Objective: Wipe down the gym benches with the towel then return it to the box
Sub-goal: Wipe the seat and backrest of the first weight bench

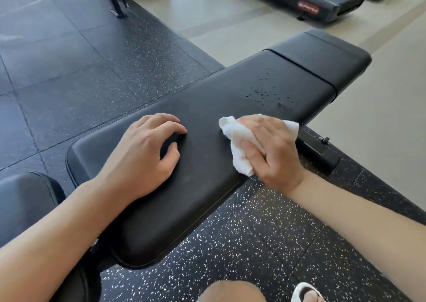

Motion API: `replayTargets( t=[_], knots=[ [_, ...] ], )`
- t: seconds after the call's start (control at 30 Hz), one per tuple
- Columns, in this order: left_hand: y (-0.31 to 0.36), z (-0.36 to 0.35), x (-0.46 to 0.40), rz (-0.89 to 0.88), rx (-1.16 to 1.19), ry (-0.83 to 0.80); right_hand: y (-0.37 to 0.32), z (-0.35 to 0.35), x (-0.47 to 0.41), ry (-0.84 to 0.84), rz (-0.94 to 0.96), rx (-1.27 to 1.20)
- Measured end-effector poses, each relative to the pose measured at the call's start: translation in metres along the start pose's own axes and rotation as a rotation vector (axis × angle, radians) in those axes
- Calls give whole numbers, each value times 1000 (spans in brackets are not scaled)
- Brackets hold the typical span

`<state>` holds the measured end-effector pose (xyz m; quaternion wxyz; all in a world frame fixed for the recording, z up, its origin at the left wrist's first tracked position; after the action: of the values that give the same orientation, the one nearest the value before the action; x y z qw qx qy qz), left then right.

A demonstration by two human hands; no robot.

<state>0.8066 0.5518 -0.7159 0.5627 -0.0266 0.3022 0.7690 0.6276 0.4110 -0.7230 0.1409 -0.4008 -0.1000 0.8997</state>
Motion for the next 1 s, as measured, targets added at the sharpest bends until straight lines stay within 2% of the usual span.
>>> replayTargets(
  t=[0.13, 0.23, 0.3, 0.43, 0.5, 0.6, 0.73, 0.83, 1.0],
  knots=[
    [-9, 0, 1, 47, 18, 10, -71, -31, 15, -225, 33, -87],
    [-22, 5, -1, 103, 29, 10, -73, -35, -2, -405, 63, -132],
    [-25, 8, -3, 96, 16, 5, -57, -38, -20, -466, 7, -141],
    [-24, 8, -6, 76, 35, 1, -17, -68, -66, -496, -146, -143],
    [-26, 8, -7, 73, 53, 15, 9, -83, -97, -449, -249, -114],
    [-32, 9, -10, 73, 72, 42, 57, -106, -142, -372, -439, 80],
    [-33, 7, -12, 66, 78, 42, 90, -141, -169, -440, -535, 293],
    [-35, 10, -12, 73, 66, 43, 63, -133, -160, -388, -500, 249],
    [-36, 14, -10, 88, 50, 62, -34, -115, -102, -429, -238, -134]
  ],
)
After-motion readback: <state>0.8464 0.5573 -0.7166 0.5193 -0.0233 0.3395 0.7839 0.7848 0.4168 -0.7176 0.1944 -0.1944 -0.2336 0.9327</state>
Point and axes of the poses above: each hand's wrist, its own x-axis away from the middle knuckle, its own z-axis out of the back of the hand, y = z × x, the point moved 9 cm from there along -x, towards the middle knuckle, and after that the axes turned 8 degrees about y, right-handed, at the moved point
